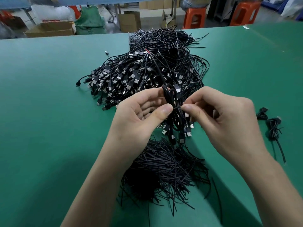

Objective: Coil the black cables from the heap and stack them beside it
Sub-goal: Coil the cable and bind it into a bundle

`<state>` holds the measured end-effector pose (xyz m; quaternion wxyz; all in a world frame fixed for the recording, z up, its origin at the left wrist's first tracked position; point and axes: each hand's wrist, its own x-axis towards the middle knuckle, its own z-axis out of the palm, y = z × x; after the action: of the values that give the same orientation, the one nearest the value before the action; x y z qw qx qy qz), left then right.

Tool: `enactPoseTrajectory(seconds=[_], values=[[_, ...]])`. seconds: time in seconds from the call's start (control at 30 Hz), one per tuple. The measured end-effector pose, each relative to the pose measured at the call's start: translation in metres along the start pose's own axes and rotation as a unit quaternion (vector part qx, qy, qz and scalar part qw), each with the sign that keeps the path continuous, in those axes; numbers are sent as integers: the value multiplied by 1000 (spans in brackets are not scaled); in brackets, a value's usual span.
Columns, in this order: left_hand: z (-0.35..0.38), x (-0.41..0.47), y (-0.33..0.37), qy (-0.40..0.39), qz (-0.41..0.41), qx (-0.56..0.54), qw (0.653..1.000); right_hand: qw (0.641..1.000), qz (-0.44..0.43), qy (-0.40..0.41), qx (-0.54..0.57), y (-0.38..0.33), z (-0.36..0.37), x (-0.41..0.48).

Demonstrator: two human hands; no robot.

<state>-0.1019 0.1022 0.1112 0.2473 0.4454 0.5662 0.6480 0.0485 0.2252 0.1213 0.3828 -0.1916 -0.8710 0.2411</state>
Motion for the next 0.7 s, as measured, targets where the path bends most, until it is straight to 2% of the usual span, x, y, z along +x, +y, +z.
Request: enactPoseTrajectory(seconds=[0.1, 0.17, 0.23, 0.3, 0.4, 0.5, 0.6, 0.7], values=[[-1, 0, -1, 4, 11, 23, 1000, 998, -4, -25, -50, 0, 0, -1], [-1, 0, -2, 11, 32, 73, 997, 998, 17, -49, -21, -1, 2, -1], [0, 0, -2, 19, 74, 137, 988, 991, 66, -68, 94, -2, 4, 0], [0, 0, -2, 25, 114, 181, 977, 964, 126, -72, 223, -4, 7, 1], [-4, -1, 3, -1, 81, 119, 990, 931, 177, -67, 312, -6, 12, 1], [-6, -2, 6, -32, -1, 22, 999, 939, 175, -65, 288, -6, 15, 0], [-7, 0, 4, -28, -14, 18, 999, 938, 172, -74, 290, -9, 17, 0], [-7, 2, 0, -6, -31, -4, 999, 907, 196, -91, 361, -13, 17, -1]])
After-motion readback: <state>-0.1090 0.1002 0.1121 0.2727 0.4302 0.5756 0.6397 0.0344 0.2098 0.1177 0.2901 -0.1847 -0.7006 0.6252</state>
